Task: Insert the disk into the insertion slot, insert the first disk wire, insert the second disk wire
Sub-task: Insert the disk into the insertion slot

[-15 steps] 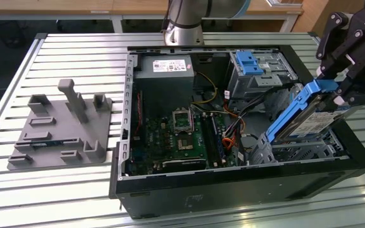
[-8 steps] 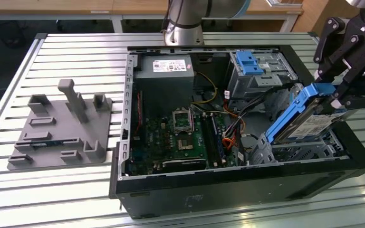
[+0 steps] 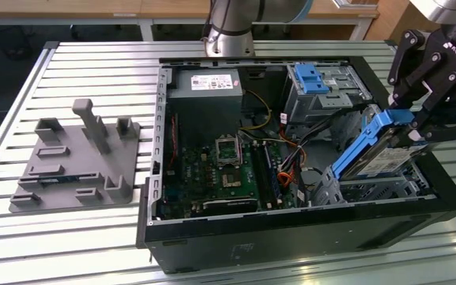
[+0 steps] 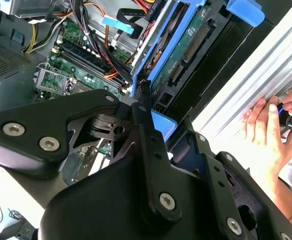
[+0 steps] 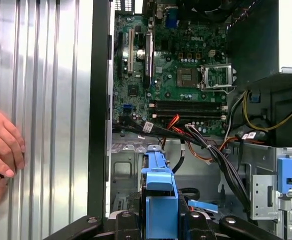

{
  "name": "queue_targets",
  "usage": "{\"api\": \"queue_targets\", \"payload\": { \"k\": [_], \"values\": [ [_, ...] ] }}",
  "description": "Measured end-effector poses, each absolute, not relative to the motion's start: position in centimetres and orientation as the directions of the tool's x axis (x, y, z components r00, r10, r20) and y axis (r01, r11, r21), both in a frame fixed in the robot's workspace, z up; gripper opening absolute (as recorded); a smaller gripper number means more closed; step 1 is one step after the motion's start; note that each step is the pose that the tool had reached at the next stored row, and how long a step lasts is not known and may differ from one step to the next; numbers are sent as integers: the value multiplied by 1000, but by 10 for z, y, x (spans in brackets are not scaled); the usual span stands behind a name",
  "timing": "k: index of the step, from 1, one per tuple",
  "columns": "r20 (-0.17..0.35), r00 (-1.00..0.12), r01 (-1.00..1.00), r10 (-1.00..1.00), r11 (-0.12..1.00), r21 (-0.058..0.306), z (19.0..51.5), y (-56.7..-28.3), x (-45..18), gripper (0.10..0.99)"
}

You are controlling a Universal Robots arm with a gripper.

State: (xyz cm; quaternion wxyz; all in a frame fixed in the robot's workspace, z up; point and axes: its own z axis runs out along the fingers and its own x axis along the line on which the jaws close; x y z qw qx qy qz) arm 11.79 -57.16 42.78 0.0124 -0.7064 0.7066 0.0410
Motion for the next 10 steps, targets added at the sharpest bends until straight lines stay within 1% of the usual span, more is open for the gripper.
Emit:
{"api": "queue_targets", "payload": {
  "k": [10],
  "values": [
    [-76,-2,-999,-997,-1,40,415,-572,118,365]
  ]
}}
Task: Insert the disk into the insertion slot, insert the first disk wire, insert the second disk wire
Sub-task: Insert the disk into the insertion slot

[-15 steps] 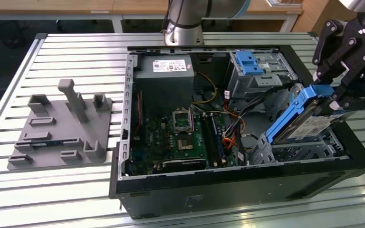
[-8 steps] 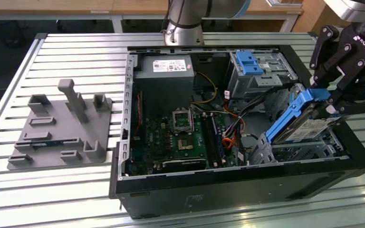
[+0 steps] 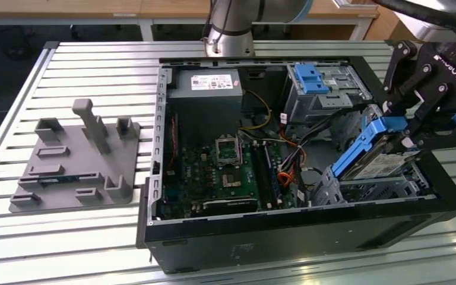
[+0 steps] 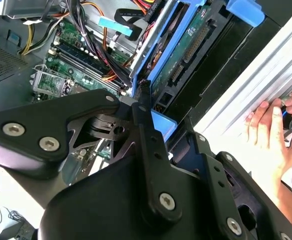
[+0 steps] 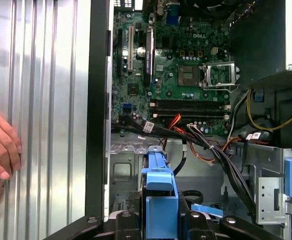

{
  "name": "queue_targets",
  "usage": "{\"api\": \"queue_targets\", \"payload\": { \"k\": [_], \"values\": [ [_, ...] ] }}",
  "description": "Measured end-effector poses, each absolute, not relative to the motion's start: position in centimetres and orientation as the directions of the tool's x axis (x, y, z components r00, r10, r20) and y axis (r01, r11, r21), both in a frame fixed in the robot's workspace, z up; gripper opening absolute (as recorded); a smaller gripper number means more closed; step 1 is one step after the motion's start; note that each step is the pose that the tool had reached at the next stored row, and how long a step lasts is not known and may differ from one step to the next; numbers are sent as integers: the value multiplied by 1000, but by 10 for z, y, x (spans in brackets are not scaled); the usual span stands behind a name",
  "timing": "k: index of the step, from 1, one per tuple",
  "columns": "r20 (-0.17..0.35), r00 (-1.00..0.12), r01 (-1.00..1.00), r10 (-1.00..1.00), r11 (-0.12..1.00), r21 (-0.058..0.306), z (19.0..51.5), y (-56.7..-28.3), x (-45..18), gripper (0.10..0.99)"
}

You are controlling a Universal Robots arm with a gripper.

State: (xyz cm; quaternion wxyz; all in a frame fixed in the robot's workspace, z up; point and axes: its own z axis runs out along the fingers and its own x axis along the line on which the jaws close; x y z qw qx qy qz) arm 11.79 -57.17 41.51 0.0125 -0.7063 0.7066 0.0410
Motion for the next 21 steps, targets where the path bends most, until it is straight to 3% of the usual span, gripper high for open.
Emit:
{"api": "queue_targets", "payload": {
  "k": [15,20,21],
  "values": [
    [-76,-2,-999,-997,-1,40,391,-572,118,373],
    [-76,-2,-999,-997,-1,40,390,-572,118,557],
    [-75,-2,-999,-997,-1,40,390,-572,118,557]
  ]
}}
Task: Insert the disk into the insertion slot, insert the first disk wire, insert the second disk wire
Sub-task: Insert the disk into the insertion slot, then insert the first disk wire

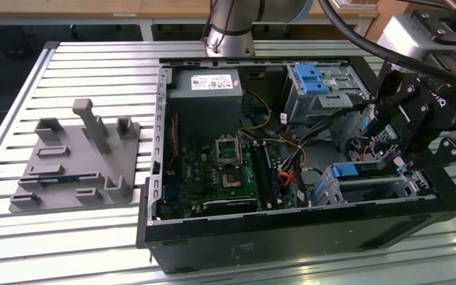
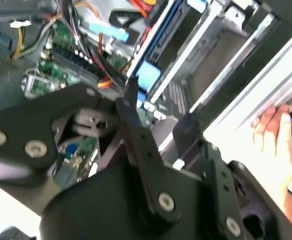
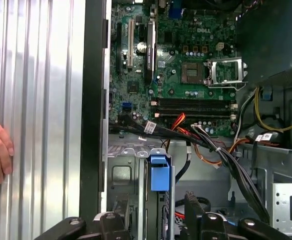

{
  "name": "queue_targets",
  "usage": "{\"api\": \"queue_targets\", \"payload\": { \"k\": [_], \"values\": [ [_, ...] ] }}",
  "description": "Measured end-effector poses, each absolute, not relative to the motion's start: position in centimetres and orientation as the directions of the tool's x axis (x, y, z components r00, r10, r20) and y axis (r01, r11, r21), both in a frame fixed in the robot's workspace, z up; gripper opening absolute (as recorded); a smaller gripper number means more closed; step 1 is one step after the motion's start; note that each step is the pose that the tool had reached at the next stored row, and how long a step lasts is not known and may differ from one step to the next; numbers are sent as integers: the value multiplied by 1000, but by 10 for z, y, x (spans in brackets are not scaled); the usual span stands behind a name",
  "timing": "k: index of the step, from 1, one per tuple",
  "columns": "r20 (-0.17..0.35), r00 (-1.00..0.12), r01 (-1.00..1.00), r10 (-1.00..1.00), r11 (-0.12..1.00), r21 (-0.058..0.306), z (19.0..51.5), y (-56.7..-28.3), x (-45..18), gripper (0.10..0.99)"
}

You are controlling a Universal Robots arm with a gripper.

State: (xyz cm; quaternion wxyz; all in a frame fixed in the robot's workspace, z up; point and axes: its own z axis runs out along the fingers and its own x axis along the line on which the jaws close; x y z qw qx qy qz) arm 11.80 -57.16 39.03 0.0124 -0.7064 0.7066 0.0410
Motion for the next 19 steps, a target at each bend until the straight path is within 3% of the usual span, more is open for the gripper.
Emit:
{"api": "queue_targets", "payload": {
  "k": [19],
  "values": [
    [-74,-3,-999,-997,0,40,389,-569,121,557]
  ]
}}
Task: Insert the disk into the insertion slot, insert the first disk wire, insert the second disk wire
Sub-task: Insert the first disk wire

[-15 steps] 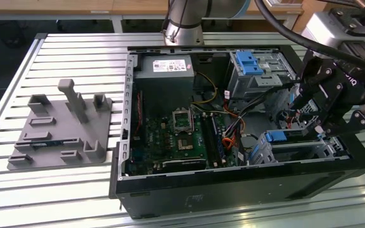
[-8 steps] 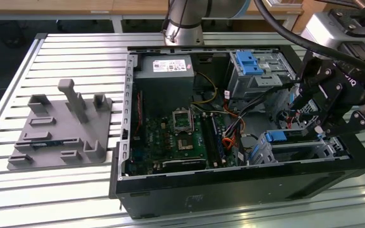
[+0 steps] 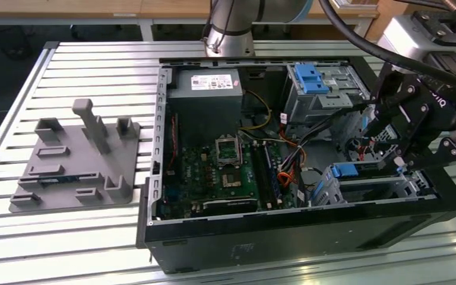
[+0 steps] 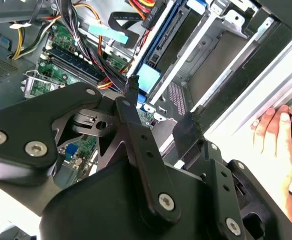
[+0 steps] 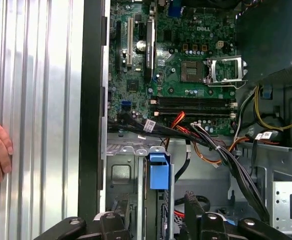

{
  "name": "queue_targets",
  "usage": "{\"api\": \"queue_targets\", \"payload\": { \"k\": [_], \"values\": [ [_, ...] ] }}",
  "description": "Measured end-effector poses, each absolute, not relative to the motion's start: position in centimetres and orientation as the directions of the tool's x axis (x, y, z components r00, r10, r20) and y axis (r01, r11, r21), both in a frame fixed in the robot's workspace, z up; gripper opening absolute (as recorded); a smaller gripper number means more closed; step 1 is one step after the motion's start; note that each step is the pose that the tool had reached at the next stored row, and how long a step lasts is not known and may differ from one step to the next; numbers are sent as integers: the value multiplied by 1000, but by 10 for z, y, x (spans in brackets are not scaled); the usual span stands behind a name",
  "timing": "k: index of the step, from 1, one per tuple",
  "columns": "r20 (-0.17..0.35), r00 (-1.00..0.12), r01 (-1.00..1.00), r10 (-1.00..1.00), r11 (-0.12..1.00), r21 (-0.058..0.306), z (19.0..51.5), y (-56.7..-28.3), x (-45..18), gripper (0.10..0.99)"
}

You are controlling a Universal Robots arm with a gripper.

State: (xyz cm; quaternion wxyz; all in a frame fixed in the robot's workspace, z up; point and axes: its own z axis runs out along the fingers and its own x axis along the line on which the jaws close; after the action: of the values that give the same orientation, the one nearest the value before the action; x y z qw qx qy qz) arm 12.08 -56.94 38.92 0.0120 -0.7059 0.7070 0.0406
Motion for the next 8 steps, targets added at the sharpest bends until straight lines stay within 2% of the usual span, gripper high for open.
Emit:
{"api": "queue_targets", "payload": {
  "k": [8],
  "values": [
    [-64,-8,-999,-998,5,40,389,-558,131,557]
  ]
}}
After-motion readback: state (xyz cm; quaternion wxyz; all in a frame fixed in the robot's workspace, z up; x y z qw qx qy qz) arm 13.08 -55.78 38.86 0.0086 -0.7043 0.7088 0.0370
